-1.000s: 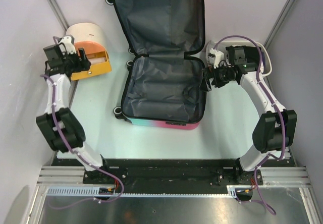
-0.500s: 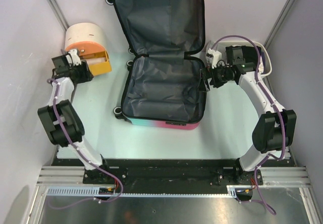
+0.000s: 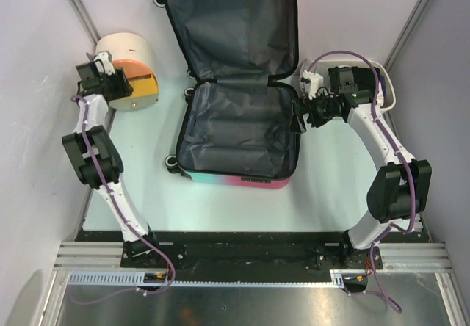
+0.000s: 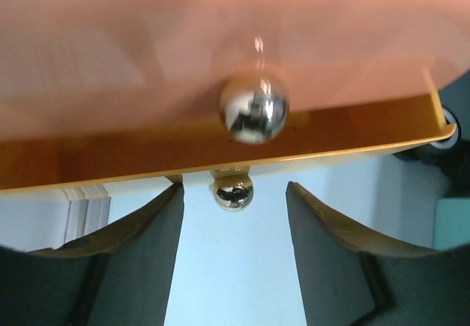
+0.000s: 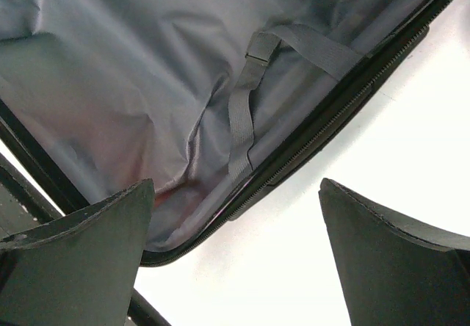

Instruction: Open, take out, and arrange the luggage

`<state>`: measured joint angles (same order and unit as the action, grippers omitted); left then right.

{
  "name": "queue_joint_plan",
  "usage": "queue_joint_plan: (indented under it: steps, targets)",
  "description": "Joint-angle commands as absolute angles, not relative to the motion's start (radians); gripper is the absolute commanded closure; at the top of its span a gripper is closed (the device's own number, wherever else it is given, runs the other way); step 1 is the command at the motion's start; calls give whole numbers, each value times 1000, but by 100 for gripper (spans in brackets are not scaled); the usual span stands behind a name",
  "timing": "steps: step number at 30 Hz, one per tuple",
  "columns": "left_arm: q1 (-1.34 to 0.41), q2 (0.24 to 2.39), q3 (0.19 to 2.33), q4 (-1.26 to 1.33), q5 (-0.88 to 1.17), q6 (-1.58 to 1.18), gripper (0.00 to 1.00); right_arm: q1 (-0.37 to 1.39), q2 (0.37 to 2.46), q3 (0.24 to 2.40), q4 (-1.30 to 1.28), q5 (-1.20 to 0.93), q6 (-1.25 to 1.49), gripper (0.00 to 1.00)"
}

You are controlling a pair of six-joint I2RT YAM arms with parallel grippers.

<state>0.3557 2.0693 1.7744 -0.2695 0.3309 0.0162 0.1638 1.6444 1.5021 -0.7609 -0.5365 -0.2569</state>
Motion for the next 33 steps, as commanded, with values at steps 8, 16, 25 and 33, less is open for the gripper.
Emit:
queue_joint_plan:
  steps: [8, 16, 25, 33]
  targets:
    - [314, 2168, 1925, -97, 351, -14, 34, 84, 1635, 1601, -804, -505, -250, 0]
    - [296, 1993, 1746, 49, 399, -21, 28, 51, 1648, 1666, -821, -502, -230, 0]
    - [265, 1643, 1517, 32, 541, -98, 0, -86, 1655, 1767, -713, -483, -183, 0]
    - [134, 1500, 1598, -365, 532, 26, 0, -141, 1663, 1764, -586, -517, -166, 0]
